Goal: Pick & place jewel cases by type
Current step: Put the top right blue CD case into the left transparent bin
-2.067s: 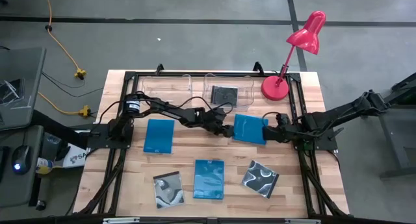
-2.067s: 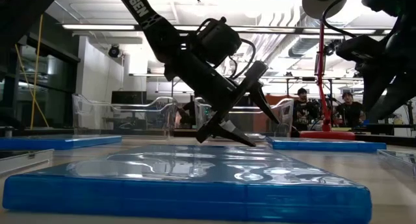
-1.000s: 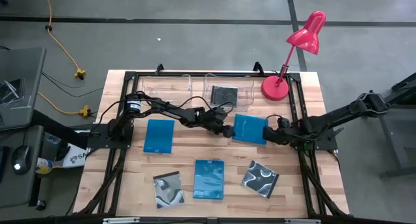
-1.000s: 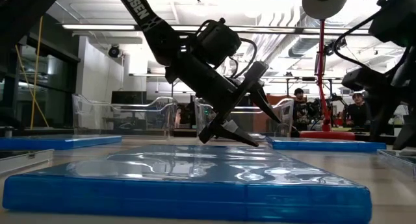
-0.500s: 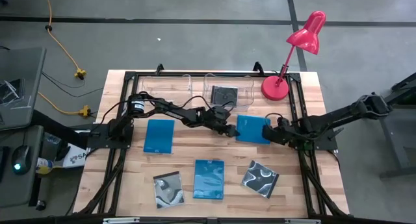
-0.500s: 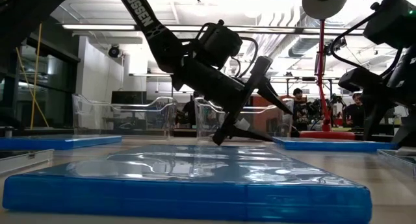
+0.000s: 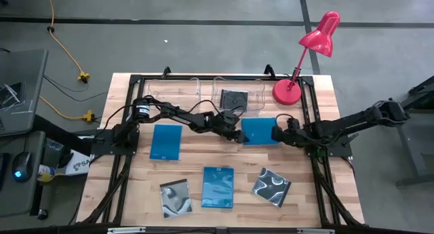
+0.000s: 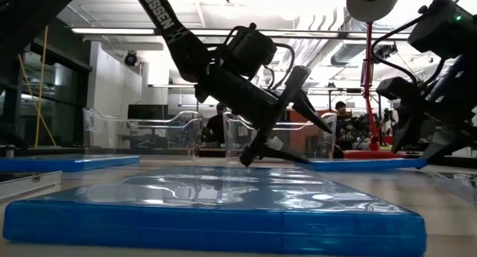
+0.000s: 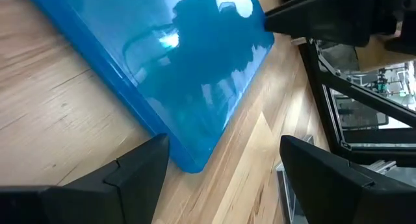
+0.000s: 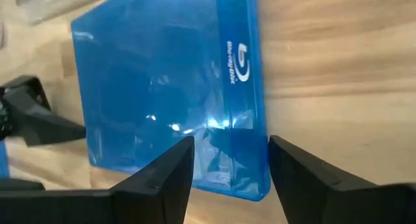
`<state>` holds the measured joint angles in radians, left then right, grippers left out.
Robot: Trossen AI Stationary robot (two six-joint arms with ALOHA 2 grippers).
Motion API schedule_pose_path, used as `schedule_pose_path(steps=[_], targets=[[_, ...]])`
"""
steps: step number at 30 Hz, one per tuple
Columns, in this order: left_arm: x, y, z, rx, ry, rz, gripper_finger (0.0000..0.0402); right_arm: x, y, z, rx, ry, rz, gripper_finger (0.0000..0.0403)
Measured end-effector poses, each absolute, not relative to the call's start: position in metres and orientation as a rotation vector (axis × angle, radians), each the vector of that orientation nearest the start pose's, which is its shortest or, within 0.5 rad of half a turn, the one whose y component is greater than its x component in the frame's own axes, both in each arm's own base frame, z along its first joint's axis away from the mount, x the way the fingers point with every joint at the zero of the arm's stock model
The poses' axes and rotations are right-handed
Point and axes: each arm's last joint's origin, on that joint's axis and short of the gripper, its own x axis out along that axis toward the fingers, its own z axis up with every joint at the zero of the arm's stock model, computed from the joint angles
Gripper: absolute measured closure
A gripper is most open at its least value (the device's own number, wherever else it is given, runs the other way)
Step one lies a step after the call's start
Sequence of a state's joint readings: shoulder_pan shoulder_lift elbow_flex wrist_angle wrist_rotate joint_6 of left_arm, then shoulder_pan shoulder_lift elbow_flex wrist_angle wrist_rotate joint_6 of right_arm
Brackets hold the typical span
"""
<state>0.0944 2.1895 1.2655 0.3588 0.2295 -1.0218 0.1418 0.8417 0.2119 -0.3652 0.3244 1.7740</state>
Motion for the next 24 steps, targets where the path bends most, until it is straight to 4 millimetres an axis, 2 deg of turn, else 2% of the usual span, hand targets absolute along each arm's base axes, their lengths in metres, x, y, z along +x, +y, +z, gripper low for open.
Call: schedule_pose_path(steps=[6,17,22,24], targets=[[0.447,0.036,0.106,-1.081,0.591,0.170,0.0110,0.133,0.010,0.127,1.373,0.516,-0.875,0.0221],[0.446,0.036,0.105,-1.068,0.616,0.159,0.0110,0.136,0.022,0.130,1.418,0.629,-0.725,0.0221],[0.446,0.036,0.105,-1.067,0.617,0.163,0.0110,0.138,0.027,0.133,1.426,0.624,-0.665,0.0221],[0.448,0.035,0.107,-1.061,0.598,0.142,0.0110,0.144,0.029,0.140,1.441,0.547,-0.610,0.0222]])
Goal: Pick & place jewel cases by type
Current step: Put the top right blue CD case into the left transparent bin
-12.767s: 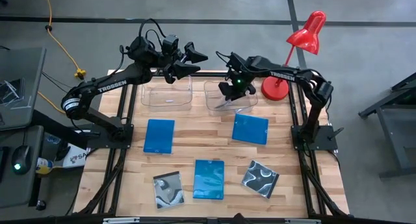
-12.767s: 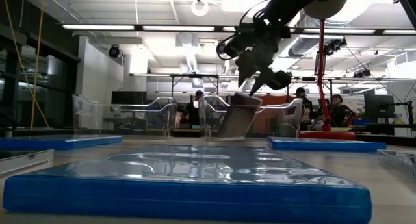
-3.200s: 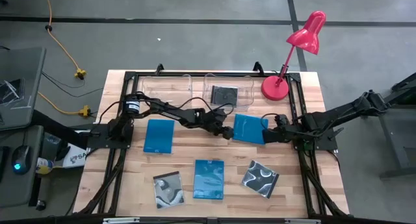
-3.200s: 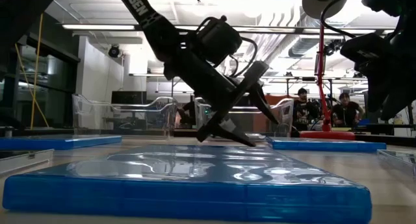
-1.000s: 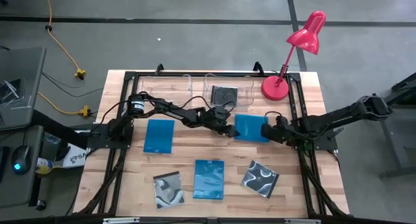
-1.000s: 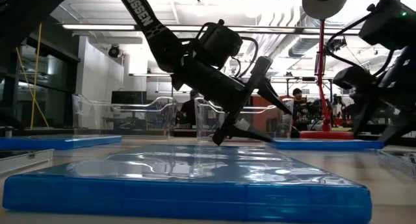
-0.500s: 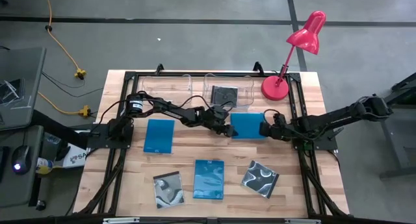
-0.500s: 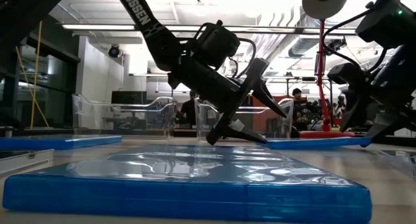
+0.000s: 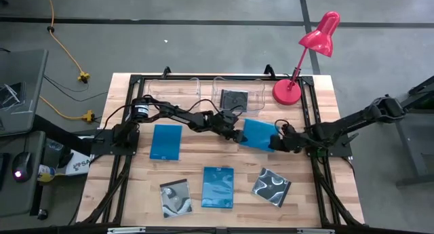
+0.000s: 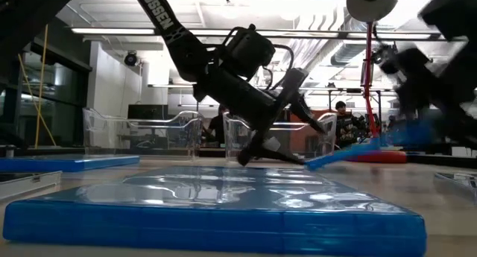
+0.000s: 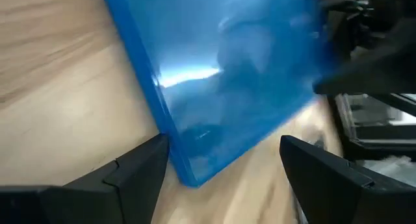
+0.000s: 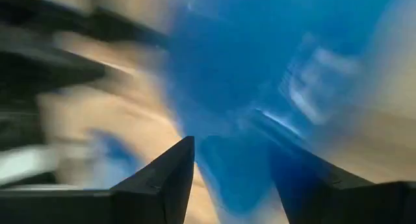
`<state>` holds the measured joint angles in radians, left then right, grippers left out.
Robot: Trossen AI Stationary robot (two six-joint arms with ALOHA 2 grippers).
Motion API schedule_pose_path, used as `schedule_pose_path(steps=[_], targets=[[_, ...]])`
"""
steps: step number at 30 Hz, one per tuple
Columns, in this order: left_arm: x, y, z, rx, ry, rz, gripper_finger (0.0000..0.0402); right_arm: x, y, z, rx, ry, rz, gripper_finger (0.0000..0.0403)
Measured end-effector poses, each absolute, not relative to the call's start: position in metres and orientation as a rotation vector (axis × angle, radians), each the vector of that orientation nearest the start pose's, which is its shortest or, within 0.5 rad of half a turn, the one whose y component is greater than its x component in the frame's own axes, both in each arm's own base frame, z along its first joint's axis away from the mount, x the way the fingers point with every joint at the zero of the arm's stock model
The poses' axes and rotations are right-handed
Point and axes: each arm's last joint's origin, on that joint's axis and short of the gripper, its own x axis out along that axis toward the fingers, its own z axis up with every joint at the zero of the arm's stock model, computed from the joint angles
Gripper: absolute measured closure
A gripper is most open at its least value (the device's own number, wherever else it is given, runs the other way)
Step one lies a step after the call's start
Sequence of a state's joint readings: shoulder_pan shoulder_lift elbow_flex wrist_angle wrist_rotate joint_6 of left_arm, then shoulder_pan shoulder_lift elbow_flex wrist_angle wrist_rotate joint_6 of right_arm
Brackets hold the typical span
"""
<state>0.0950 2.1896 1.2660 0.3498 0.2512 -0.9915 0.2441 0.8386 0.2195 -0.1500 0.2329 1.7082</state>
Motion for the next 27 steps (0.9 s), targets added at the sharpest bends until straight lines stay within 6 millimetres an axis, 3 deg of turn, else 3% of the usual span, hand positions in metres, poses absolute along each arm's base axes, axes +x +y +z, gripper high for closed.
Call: schedule_pose_path(steps=[7,21,27], targets=[[0.449,0.033,0.109,-1.054,0.595,0.114,0.0110,0.154,0.029,0.155,1.425,0.340,-0.528,0.0223],[0.449,0.033,0.109,-1.046,0.602,0.101,0.0110,0.148,0.029,0.146,1.401,0.440,-0.584,0.0224],[0.449,0.033,0.108,-1.046,0.603,0.102,0.0110,0.146,0.028,0.143,1.395,0.446,-0.628,0.0257]])
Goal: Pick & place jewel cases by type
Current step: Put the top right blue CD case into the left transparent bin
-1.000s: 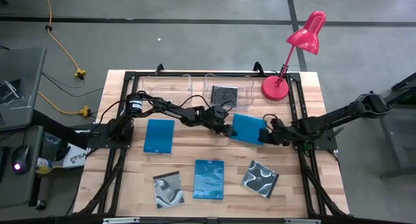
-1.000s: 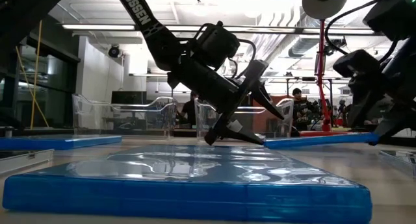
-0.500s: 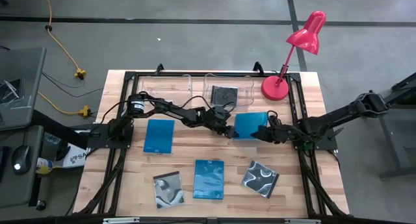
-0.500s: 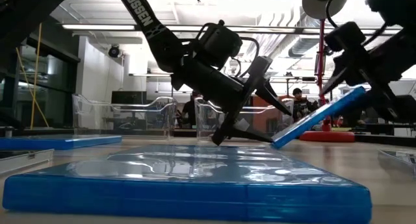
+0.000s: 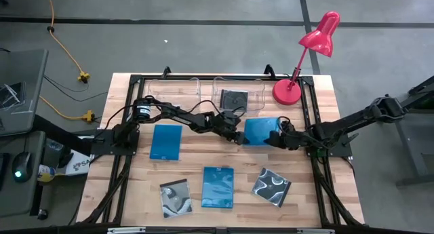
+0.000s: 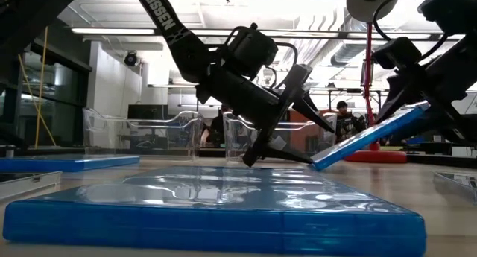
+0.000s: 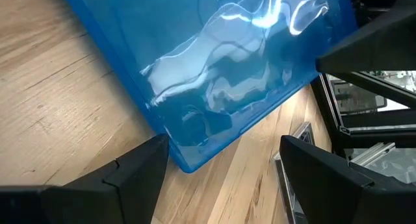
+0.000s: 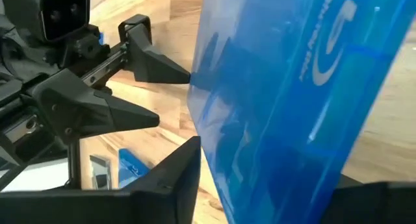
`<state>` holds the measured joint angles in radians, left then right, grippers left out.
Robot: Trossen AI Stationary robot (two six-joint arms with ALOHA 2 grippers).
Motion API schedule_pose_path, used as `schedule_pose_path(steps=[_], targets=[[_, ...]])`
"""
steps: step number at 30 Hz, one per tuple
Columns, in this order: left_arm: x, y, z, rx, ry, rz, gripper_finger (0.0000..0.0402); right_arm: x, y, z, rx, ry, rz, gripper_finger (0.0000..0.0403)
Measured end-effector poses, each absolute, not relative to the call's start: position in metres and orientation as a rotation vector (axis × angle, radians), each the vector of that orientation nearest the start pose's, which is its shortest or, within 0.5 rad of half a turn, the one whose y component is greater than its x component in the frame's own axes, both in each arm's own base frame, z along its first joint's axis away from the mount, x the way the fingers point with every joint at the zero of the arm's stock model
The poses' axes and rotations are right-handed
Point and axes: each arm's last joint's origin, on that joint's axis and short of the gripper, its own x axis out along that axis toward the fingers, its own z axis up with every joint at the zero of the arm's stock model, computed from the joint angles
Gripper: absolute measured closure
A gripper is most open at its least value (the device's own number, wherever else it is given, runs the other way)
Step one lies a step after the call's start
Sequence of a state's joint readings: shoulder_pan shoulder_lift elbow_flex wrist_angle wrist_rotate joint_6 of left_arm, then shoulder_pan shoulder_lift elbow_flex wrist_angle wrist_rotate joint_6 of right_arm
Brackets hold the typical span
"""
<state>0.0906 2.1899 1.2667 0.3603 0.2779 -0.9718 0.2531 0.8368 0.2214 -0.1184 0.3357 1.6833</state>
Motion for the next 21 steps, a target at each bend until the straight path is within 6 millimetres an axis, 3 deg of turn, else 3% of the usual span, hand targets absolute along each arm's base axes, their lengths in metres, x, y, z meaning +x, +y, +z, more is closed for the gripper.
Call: schedule_pose_path(steps=[10,21], targets=[[0.4485,0.0329,0.1082,-1.044,0.604,0.102,0.0110,0.1464,0.0270,0.1439,1.370,0.417,-0.640,0.0318],[0.4509,0.0325,0.1129,-1.016,0.559,0.034,0.0110,0.1468,0.0271,0.1446,1.352,0.417,-0.628,0.0355]])
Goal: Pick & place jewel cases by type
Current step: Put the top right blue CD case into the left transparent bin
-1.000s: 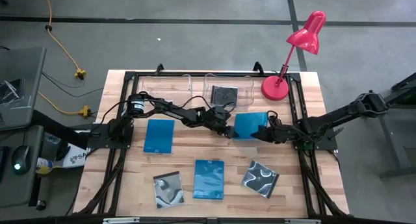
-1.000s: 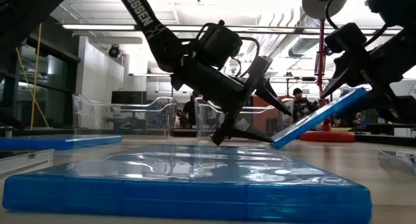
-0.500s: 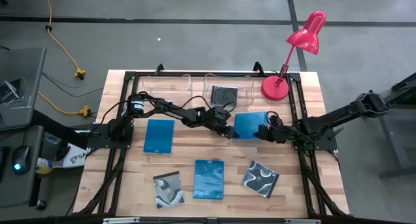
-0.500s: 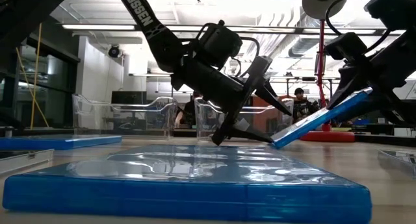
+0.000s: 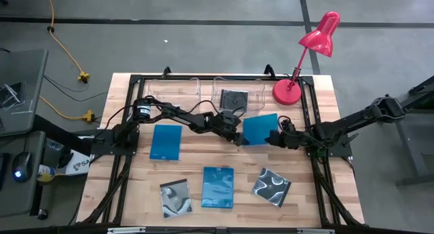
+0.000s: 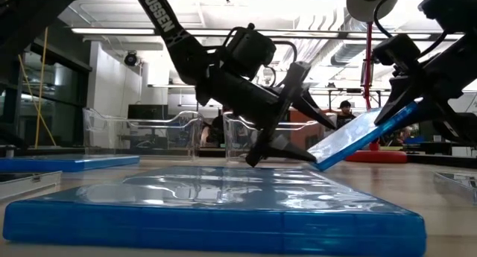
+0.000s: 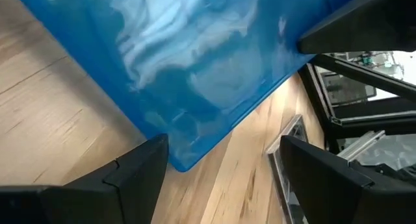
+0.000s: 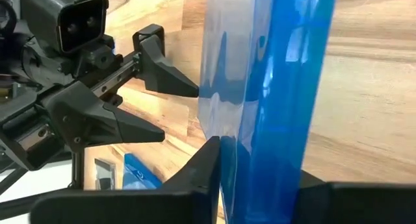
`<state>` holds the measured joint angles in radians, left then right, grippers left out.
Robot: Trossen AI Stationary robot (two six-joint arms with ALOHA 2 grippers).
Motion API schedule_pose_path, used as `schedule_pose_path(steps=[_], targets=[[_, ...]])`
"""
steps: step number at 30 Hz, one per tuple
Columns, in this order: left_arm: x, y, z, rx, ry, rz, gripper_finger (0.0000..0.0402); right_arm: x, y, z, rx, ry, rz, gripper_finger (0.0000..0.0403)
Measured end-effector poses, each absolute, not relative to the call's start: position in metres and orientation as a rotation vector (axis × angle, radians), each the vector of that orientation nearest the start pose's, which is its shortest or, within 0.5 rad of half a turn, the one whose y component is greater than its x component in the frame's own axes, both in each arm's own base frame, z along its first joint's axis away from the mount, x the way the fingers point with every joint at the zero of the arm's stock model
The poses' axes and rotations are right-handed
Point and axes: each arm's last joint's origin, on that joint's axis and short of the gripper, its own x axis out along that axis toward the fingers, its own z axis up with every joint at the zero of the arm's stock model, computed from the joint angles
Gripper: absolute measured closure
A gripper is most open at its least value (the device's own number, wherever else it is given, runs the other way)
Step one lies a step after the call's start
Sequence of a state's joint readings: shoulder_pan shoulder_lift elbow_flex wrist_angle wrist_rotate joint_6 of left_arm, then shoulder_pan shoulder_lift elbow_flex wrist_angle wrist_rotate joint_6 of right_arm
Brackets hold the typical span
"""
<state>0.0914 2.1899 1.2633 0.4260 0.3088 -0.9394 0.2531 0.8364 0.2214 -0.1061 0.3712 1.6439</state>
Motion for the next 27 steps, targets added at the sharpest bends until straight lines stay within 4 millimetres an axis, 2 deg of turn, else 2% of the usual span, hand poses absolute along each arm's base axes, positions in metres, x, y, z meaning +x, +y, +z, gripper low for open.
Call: schedule_pose_path(steps=[12,27], targets=[[0.452,0.032,0.120,-0.923,0.522,-0.039,0.0110,0.146,0.032,0.145,1.345,0.465,-0.576,0.0364],[0.445,0.038,0.183,-0.711,0.348,-0.075,0.0110,0.149,0.048,0.153,1.305,0.454,-0.386,0.0371]])
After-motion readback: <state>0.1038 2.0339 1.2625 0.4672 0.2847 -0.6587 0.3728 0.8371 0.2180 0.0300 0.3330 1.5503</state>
